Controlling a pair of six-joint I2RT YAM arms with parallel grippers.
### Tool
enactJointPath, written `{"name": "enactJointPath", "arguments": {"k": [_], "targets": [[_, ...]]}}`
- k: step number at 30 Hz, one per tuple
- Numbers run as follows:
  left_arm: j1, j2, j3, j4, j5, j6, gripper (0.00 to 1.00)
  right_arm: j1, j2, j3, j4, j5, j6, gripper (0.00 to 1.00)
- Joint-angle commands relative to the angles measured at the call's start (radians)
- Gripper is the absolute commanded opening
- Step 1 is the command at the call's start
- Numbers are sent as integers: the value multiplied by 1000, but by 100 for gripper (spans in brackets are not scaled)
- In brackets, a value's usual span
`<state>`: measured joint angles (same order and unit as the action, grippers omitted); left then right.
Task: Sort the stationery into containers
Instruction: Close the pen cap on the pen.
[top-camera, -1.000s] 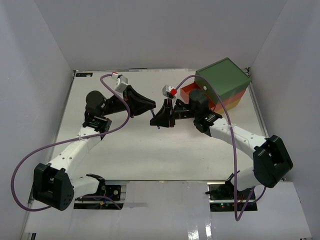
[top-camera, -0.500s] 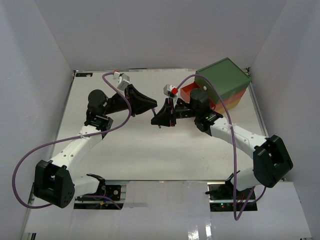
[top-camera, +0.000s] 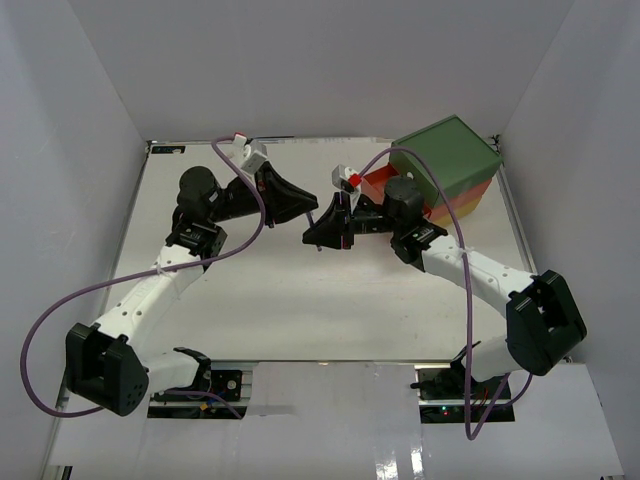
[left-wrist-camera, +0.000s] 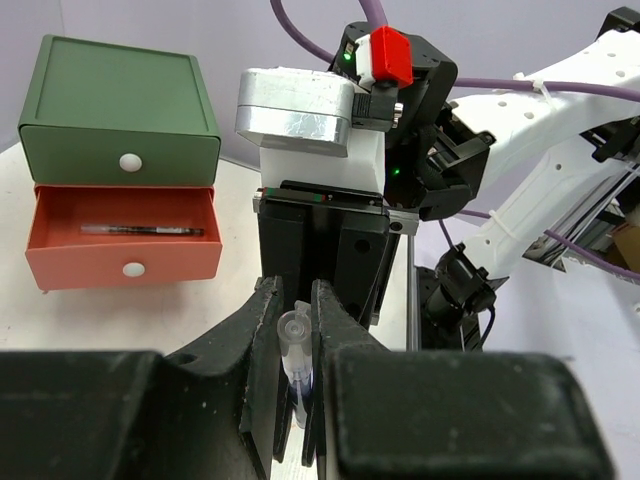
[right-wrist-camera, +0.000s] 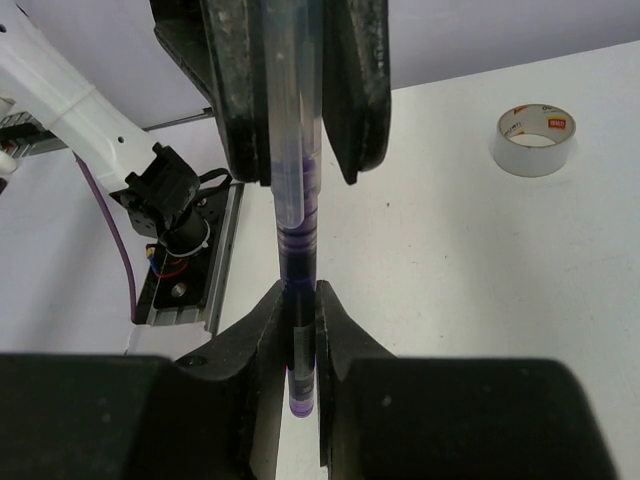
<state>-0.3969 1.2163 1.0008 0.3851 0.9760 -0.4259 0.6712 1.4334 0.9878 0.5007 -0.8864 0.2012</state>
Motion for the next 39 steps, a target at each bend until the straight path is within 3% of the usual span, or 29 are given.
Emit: {"name": "enactJointPath", "arguments": {"k": [1, 9, 14, 24, 30, 33, 35, 39], "targets": [[-19, -3, 4, -80, 23, 10, 15, -12, -31, 3, 179, 18, -10, 8], [-19, -4, -8, 73, -11, -22, 17, -12, -2, -64, 185, 1, 3, 8], [-19, 0, -1, 109, -22, -22, 24, -13, 21, -87, 183, -11, 6, 8], [-19, 6, 7, 115, -28, -13, 50, -13, 35, -121, 185, 1, 6, 8], [-17, -3, 27, 58, -89, 13, 72, -21, 24, -152, 157, 49, -17, 8], [-13, -21, 38, -55, -212, 53, 82, -35, -5, -111, -37, 182, -130, 8], [-5, -40, 36, -156, -343, 70, 85, -38, -24, -43, -245, 363, -195, 8], [26, -70, 3, -299, -588, 98, 87, -56, -60, 34, -454, 663, -311, 8]]}}
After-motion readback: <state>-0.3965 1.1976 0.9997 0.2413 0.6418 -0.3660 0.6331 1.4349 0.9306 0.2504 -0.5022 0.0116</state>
